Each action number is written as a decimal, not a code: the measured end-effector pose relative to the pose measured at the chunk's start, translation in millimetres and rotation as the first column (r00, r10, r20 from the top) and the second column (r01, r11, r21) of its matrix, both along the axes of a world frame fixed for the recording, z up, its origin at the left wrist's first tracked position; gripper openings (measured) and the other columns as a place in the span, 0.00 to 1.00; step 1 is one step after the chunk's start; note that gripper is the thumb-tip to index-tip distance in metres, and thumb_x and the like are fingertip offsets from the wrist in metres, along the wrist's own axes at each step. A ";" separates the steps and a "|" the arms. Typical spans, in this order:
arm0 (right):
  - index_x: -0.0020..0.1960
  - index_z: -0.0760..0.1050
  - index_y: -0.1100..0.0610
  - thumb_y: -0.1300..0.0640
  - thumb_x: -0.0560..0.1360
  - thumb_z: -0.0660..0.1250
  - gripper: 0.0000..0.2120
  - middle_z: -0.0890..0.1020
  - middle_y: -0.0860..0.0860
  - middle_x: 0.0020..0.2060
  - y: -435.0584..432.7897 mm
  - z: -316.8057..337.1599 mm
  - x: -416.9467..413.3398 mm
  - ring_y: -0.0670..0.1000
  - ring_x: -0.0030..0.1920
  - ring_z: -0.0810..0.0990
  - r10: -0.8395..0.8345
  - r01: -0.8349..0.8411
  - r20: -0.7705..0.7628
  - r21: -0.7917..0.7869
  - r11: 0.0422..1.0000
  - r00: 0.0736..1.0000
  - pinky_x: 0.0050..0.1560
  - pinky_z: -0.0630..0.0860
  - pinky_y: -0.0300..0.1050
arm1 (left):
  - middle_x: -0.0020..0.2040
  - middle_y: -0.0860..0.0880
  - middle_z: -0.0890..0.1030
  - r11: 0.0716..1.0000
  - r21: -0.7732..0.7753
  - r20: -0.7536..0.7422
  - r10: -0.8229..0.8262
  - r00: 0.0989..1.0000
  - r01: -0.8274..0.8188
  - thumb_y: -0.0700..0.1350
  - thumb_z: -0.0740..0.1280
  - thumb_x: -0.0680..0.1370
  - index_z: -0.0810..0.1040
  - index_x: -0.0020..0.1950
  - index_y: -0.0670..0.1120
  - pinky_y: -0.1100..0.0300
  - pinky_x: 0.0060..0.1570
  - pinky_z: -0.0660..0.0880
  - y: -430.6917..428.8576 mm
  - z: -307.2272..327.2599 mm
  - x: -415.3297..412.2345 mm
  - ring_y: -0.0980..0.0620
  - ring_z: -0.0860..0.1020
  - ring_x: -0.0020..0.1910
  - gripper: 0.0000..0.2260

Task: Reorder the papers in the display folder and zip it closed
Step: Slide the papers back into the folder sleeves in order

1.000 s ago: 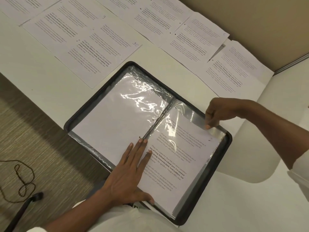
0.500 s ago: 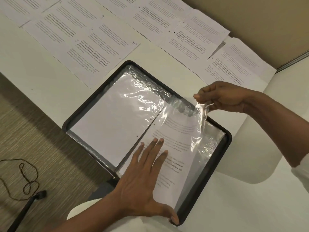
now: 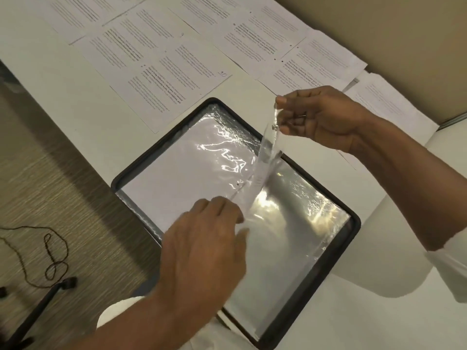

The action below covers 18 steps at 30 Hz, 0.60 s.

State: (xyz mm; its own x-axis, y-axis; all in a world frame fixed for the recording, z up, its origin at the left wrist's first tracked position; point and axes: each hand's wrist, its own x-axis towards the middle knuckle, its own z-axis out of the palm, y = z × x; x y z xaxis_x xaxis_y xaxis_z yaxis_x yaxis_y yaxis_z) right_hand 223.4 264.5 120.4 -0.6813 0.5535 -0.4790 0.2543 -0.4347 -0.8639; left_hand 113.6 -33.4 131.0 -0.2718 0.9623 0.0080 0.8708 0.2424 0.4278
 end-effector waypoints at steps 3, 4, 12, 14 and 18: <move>0.56 0.81 0.65 0.60 0.75 0.76 0.13 0.86 0.62 0.47 0.0 -0.3 -13.8 0.60 0.52 0.87 -0.085 0.087 -0.050 0.041 0.995 0.995 0.57 0.83 0.50 | 0.31 0.56 0.76 0.990 -0.051 -0.050 0.130 0.990 -0.133 0.47 0.79 0.76 0.81 0.42 0.50 0.64 0.26 0.65 12.7 4.3 -33.0 0.55 0.73 0.25 0.08; 0.57 0.82 0.65 0.61 0.75 0.77 0.13 0.86 0.63 0.50 0.7 -2.3 -17.3 0.62 0.55 0.86 -0.110 0.114 -0.057 0.066 0.991 0.992 0.59 0.83 0.52 | 0.31 0.57 0.75 0.984 -0.060 -0.066 0.166 0.984 -0.170 0.48 0.77 0.78 0.81 0.42 0.50 0.66 0.26 0.62 16.7 4.3 -45.5 0.58 0.71 0.24 0.08; 0.55 0.82 0.53 0.57 0.68 0.83 0.18 0.85 0.53 0.52 -17.4 -45.1 -43.8 0.51 0.53 0.85 -0.402 0.283 0.190 0.455 0.845 0.896 0.60 0.83 0.54 | 0.48 0.49 0.84 0.883 -0.309 -0.060 0.352 0.934 -0.353 0.58 0.75 0.79 0.84 0.64 0.47 0.58 0.38 0.72 59.7 -33.7 -159.4 0.50 0.78 0.40 0.20; 0.52 0.82 0.50 0.56 0.68 0.83 0.15 0.85 0.51 0.50 -32.7 -62.3 -48.6 0.51 0.51 0.86 -0.423 0.267 0.259 0.474 0.839 0.868 0.57 0.84 0.55 | 0.45 0.51 0.82 0.862 -0.384 0.005 0.361 0.933 -0.331 0.59 0.77 0.78 0.84 0.63 0.46 0.58 0.37 0.72 69.6 -57.2 -184.6 0.51 0.78 0.40 0.21; 0.49 0.83 0.50 0.51 0.72 0.80 0.09 0.86 0.46 0.46 -66.9 -93.8 -67.2 0.45 0.48 0.85 -0.391 0.121 0.384 0.567 0.815 0.837 0.55 0.82 0.50 | 0.51 0.50 0.81 0.836 -0.480 0.203 0.402 0.893 -0.267 0.57 0.81 0.73 0.84 0.66 0.44 0.56 0.48 0.78 86.1 -103.8 -227.0 0.50 0.79 0.48 0.27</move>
